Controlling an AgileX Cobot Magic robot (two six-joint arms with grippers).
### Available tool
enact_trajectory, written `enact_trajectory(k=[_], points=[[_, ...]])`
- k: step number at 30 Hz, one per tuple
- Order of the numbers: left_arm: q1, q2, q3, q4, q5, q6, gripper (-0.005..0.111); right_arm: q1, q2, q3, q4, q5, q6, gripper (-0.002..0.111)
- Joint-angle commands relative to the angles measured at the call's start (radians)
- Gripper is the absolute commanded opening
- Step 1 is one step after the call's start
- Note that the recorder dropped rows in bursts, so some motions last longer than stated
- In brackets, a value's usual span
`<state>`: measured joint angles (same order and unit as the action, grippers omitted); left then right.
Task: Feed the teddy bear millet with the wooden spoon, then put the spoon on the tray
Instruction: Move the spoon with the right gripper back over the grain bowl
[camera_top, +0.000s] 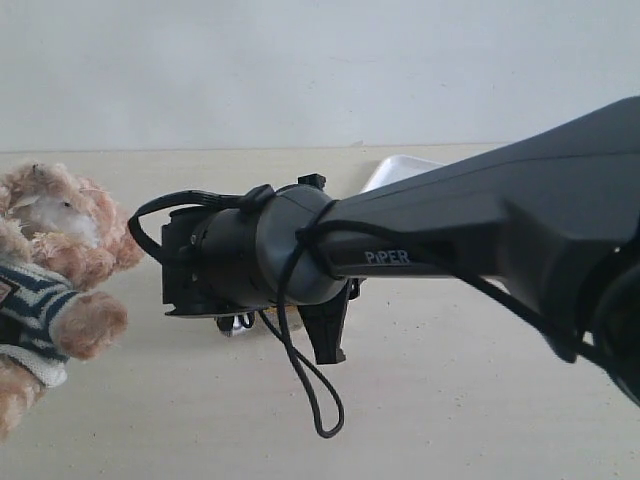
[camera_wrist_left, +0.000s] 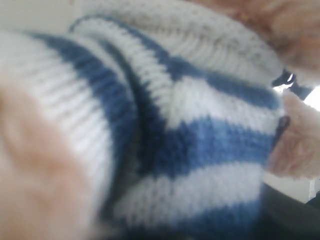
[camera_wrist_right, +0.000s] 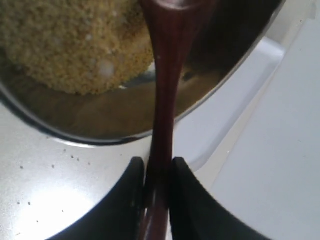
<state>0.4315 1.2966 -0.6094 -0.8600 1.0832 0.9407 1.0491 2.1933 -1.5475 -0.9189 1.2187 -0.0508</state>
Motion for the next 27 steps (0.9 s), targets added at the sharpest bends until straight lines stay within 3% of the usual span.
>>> enact_trajectory(k=[1, 18, 27], points=[[0.002, -0.016, -0.003, -0.021, 0.01, -0.005, 0.007, 0.007, -0.009, 0.001, 0.063, 0.002, -0.007, 0.003], [0.002, -0.016, -0.003, -0.021, 0.01, -0.005, 0.007, -0.004, -0.056, -0.001, 0.187, 0.002, 0.012, 0.003], [0.002, -0.016, -0.003, -0.021, 0.01, -0.005, 0.007, -0.046, -0.058, -0.12, 0.281, 0.002, 0.017, 0.003]])
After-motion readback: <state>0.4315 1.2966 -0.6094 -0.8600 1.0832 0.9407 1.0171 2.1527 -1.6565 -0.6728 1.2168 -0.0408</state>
